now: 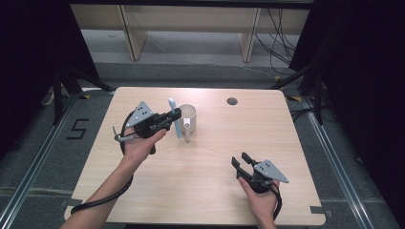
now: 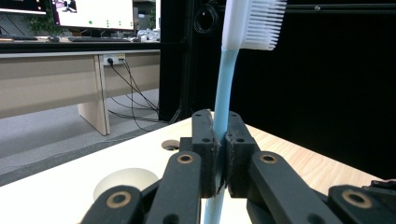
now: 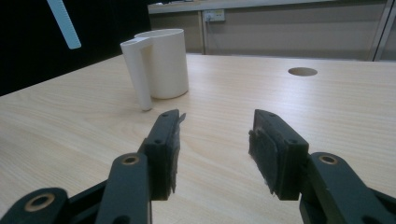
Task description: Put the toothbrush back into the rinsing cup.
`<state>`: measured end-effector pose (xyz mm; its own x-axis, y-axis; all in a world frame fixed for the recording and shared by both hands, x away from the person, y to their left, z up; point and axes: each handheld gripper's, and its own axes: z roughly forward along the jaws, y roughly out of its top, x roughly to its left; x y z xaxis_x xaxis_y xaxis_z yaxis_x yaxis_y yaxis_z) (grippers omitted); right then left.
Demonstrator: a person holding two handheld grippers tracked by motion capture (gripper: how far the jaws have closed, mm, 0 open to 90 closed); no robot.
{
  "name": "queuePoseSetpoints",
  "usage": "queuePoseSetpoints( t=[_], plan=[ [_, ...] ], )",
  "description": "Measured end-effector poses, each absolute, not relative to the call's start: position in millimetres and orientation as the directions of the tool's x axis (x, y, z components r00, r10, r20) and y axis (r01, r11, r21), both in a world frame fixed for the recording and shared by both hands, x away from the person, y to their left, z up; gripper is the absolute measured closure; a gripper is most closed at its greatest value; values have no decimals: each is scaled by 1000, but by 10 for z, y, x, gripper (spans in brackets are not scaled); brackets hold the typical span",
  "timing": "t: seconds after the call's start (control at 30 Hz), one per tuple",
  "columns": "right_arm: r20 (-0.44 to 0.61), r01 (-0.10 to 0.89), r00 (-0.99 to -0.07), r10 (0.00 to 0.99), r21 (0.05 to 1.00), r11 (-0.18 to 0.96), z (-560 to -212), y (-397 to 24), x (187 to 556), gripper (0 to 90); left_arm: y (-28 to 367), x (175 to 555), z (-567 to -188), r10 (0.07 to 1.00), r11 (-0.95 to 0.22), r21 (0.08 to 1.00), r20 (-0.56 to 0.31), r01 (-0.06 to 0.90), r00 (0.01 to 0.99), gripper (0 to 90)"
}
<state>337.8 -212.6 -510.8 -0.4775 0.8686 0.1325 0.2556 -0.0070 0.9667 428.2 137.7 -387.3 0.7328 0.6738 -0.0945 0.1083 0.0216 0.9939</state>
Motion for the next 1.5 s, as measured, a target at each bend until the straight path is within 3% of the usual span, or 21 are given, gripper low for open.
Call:
queuePoseSetpoints(
  t=[1.5],
  plan=[
    [110, 244, -488, 866, 970, 15, -5145, -2164, 3393, 517, 1247, 4560, -3794, 682, 32, 996, -82, 83, 727, 849]
  ],
)
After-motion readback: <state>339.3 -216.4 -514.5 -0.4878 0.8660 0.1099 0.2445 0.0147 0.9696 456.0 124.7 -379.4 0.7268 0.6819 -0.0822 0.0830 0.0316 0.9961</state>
